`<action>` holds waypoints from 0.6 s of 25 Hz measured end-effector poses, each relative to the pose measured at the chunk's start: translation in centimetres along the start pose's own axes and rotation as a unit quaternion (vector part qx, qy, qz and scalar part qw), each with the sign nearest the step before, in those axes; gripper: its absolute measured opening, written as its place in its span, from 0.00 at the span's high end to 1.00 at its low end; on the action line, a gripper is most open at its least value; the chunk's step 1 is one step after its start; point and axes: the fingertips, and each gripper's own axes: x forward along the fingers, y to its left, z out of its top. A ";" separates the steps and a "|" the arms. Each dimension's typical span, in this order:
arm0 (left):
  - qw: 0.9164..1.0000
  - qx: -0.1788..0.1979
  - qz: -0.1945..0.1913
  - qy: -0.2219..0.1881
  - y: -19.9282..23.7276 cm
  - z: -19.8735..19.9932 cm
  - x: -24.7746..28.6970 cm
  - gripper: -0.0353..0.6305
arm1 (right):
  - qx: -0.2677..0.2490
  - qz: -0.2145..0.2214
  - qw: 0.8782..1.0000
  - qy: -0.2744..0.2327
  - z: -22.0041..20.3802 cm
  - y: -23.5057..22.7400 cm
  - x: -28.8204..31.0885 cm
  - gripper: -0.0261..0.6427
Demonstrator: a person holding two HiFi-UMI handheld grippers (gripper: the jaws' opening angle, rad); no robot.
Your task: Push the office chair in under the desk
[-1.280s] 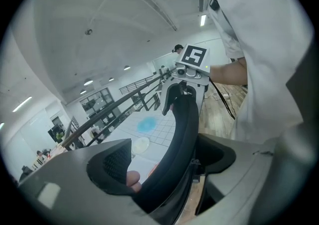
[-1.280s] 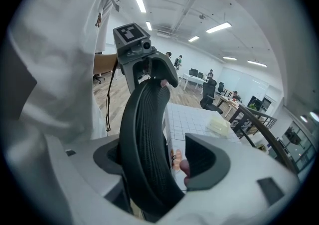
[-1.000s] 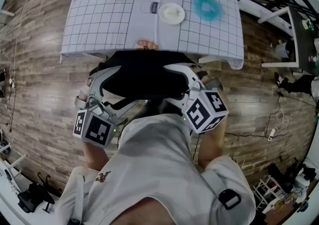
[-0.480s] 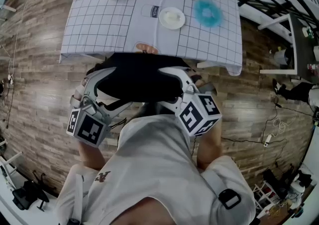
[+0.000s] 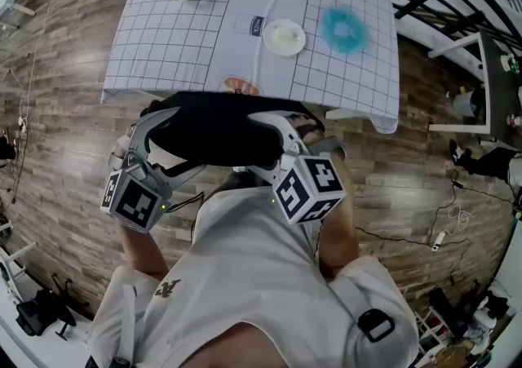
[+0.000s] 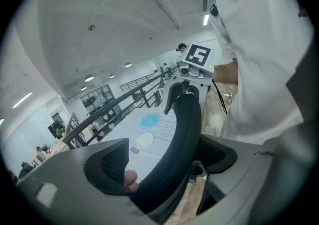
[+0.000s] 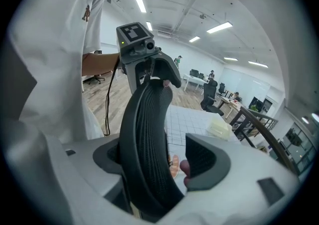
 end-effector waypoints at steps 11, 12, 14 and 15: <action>1.000 -0.009 -0.002 -0.007 1.0 0.1 0.3 0.29 | 0.010 0.025 0.999 -0.020 0.3 -0.6 0.4 0.47; 1.000 -0.009 -0.002 -0.008 1.1 0.1 0.3 0.29 | 0.011 0.026 0.999 -0.022 0.4 -0.6 0.5 0.47; 1.000 -0.011 -0.002 -0.009 1.4 0.0 0.2 0.29 | 0.013 0.029 0.999 -0.026 0.6 -0.8 0.6 0.47; 1.000 -0.011 -0.002 -0.011 1.5 0.0 0.1 0.29 | 0.014 0.029 0.999 -0.027 0.7 -0.9 0.7 0.47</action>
